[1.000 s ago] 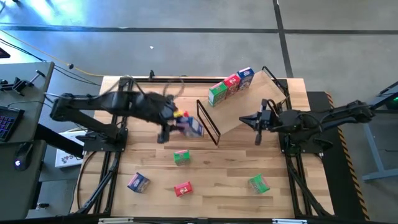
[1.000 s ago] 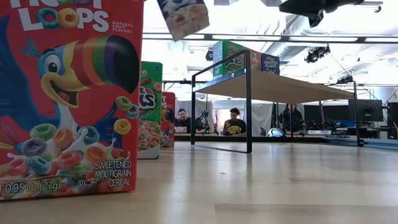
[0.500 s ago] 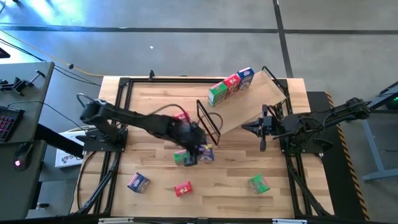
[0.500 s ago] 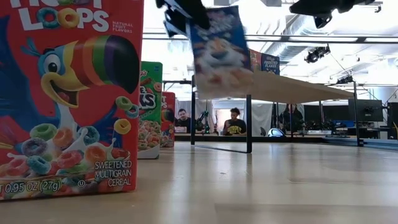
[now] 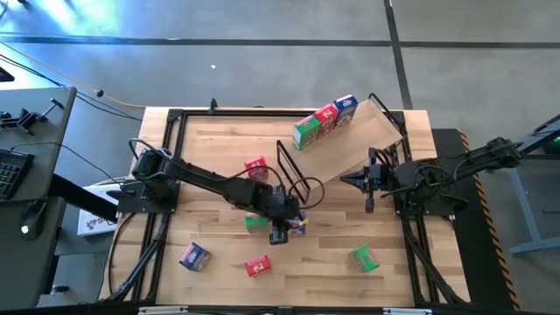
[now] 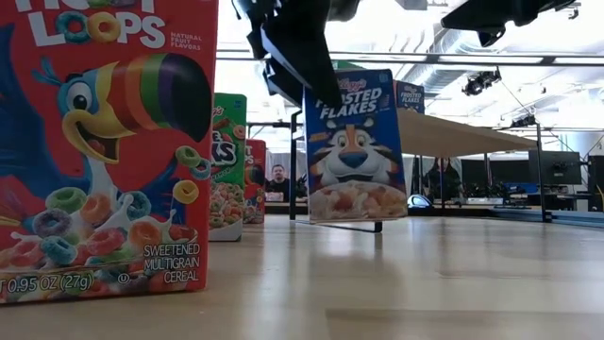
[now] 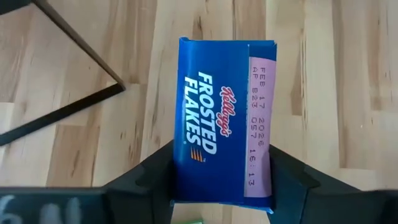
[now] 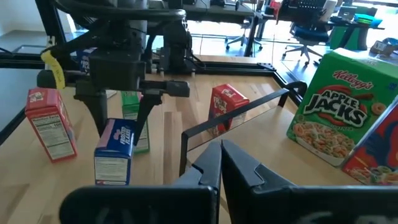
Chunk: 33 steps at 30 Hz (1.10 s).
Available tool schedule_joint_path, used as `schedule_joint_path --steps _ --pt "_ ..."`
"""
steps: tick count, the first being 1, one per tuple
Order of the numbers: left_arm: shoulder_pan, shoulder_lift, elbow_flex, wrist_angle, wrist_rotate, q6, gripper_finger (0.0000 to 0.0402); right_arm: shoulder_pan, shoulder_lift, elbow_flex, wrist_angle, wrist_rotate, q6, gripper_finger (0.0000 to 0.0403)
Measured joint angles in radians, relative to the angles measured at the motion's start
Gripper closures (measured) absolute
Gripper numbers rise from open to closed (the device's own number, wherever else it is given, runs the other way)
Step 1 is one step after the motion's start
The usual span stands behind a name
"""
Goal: Stack cereal on shelf
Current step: Put the top blue cereal box on the shelf and aligned with the other blue cereal box
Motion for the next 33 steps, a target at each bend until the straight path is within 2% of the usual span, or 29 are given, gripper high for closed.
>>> schedule_joint_path --steps 5,8,11,16,18,25,28,33 --pt "-0.009 -0.014 0.000 -0.002 -0.021 0.008 0.0188 0.000 0.000 0.000 -0.011 -0.002 0.031 0.0401" --pt "-0.014 -0.051 0.000 -0.007 -0.038 0.010 0.0173 0.000 0.000 0.000 -0.014 0.002 0.058 0.0387" --pt "-0.024 -0.104 0.000 -0.011 -0.066 0.018 0.0164 0.000 0.002 0.000 -0.015 0.003 0.076 0.0355" --pt "-0.060 -0.209 -0.036 -0.018 -0.126 0.046 0.0170 0.000 0.033 0.000 -0.004 0.004 0.096 0.0280" --pt "-0.080 -0.273 -0.116 0.022 -0.158 0.046 0.0182 0.000 0.071 0.000 0.033 -0.012 0.102 0.0248" --pt "-0.100 -0.510 -0.545 0.498 -0.134 -0.015 0.0258 0.047 0.270 0.005 0.205 -0.064 0.114 0.0154" --pt "-0.092 -0.580 -0.685 0.677 -0.169 -0.003 0.0285 0.080 0.363 0.051 0.203 -0.065 0.167 0.0134" --pt "-0.061 -0.665 -0.840 0.852 -0.250 0.054 0.0310 0.126 0.541 0.193 0.159 -0.065 0.237 0.0126"
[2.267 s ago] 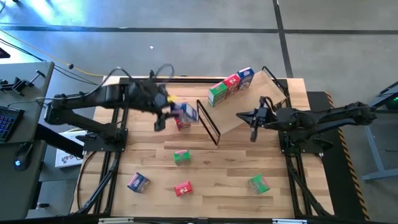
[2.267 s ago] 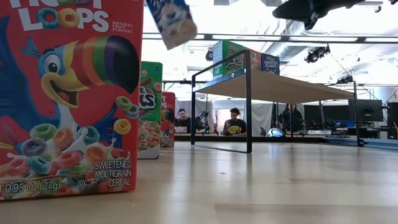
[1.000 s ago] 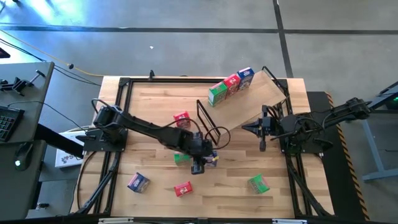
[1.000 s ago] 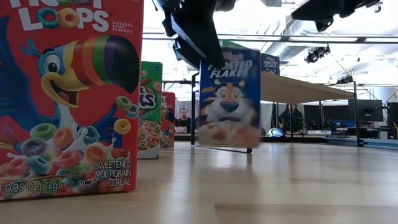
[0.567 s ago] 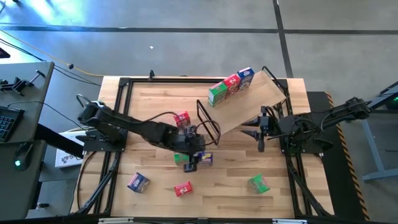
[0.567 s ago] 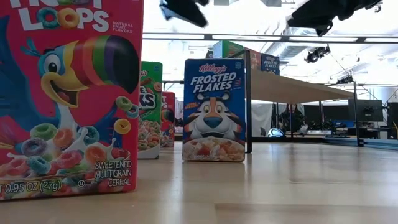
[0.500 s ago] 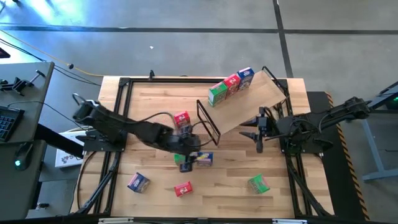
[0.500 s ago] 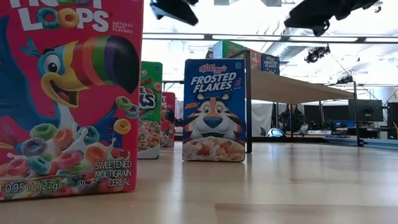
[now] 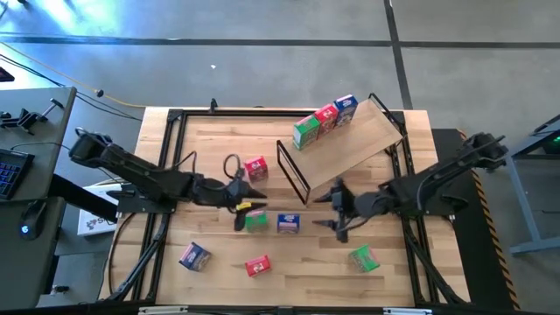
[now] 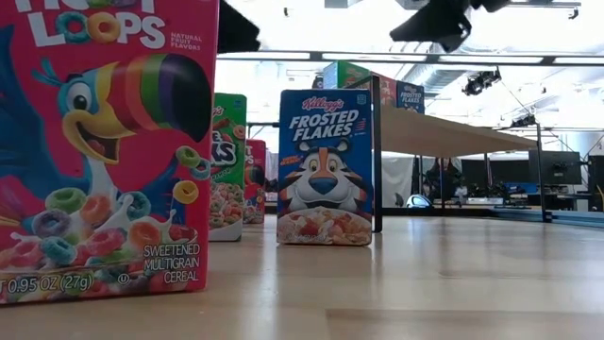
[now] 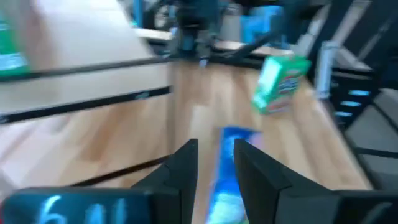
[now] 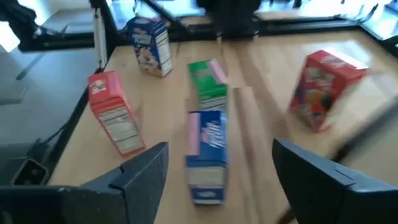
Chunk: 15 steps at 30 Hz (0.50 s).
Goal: Stack cereal on shelf
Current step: Put the top blue cereal box on the shelf and aligned with the other blue cereal box
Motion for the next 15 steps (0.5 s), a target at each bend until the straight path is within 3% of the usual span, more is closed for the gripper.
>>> schedule_joint_path --steps 3,11,15 --pt "0.028 -0.022 -0.054 0.086 -0.010 0.029 0.0315 0.005 0.110 0.120 -0.141 -0.005 0.057 0.0125" --pt "0.085 -0.059 -0.111 0.118 -0.168 -0.006 0.0316 -0.034 0.394 0.503 -0.539 -0.041 0.136 0.0125" --pt "0.095 -0.073 -0.131 0.110 -0.185 -0.002 0.0316 -0.065 0.514 0.661 -0.674 -0.088 0.143 0.0125"
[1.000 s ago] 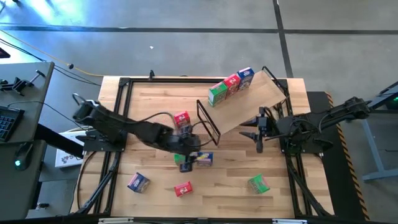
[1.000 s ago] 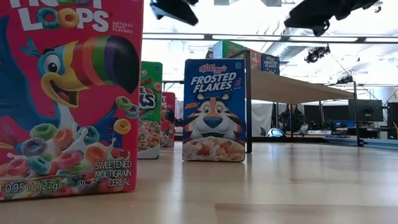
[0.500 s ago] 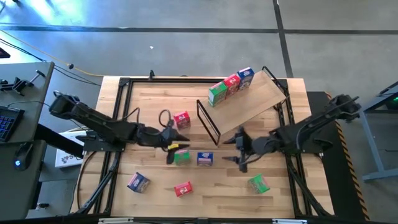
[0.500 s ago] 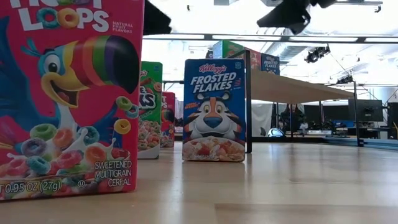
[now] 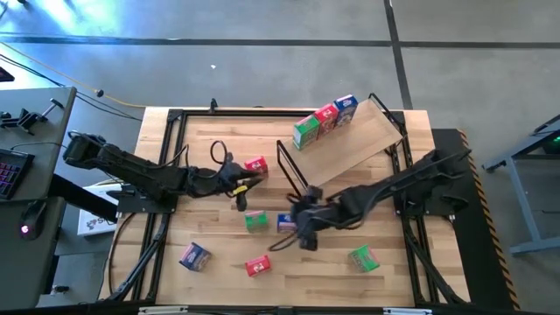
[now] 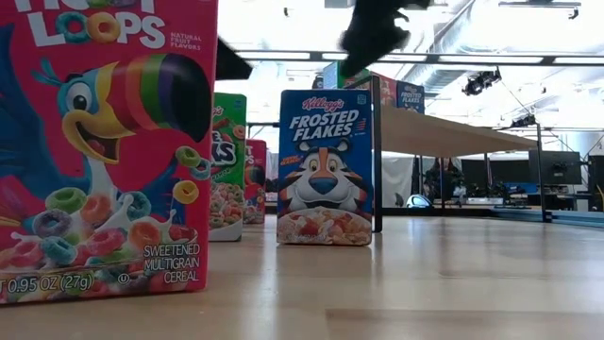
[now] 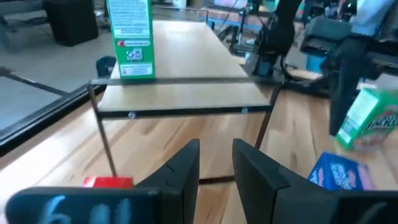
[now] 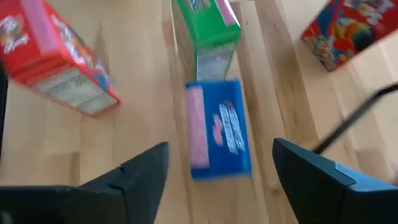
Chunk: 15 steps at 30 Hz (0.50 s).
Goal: Stack cereal on shelf
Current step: Put the top blue cereal box on the shelf and aligned with the other blue cereal box
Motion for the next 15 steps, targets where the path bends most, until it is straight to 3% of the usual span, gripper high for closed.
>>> schedule_joint_path --steps 8,15 --pt "0.000 -0.004 -0.032 -0.004 -0.002 -0.005 0.0316 -0.044 0.179 0.230 -0.193 -0.043 -0.010 0.0125" --pt "-0.002 -0.004 -0.059 0.013 -0.002 -0.035 0.0316 -0.062 0.239 0.265 -0.226 -0.117 -0.003 0.0125"
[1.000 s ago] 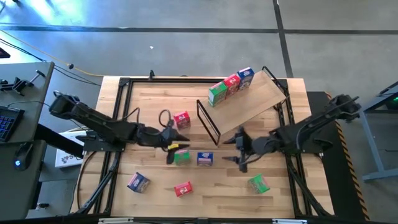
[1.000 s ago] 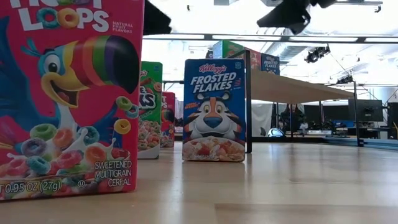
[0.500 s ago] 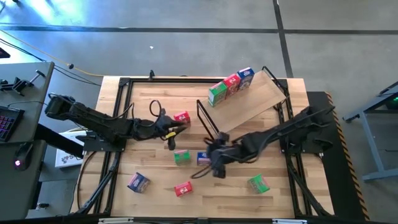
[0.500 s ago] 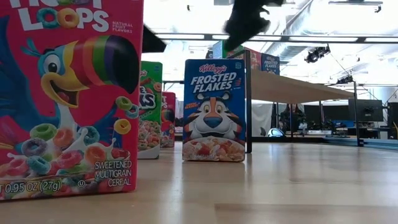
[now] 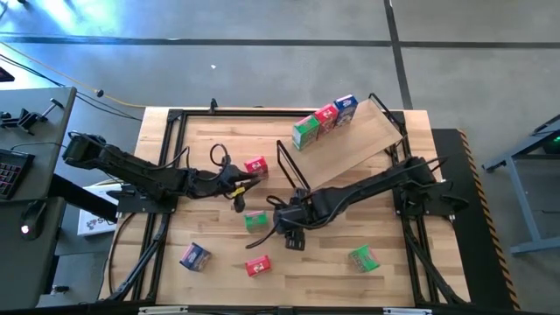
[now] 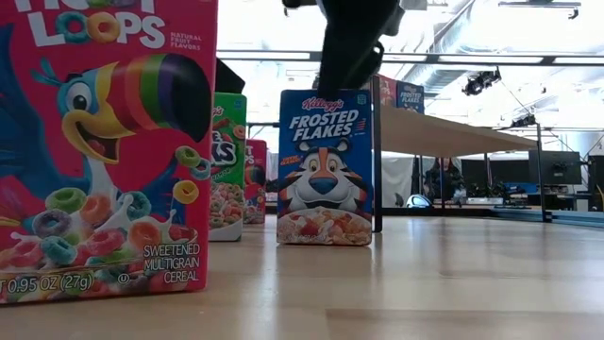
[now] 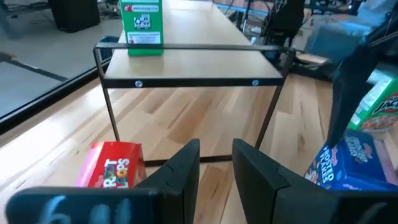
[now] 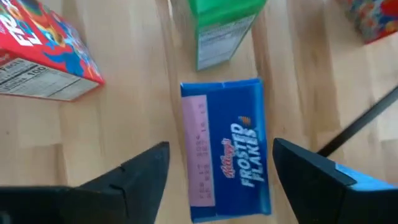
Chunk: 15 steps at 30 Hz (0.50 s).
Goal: Stack cereal on shelf
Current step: Put the top blue cereal box on the shelf and aligned with the other blue cereal box
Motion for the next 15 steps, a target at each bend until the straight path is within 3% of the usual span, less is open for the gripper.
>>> schedule_joint_path --steps 5,15 --pt "-0.003 0.001 -0.009 -0.001 0.000 -0.008 0.0316 -0.015 0.009 0.000 -0.020 -0.018 0.028 0.0139" --pt "-0.021 0.001 -0.008 0.005 0.000 0.001 0.0316 -0.024 0.023 0.000 -0.028 -0.078 0.019 0.0218"
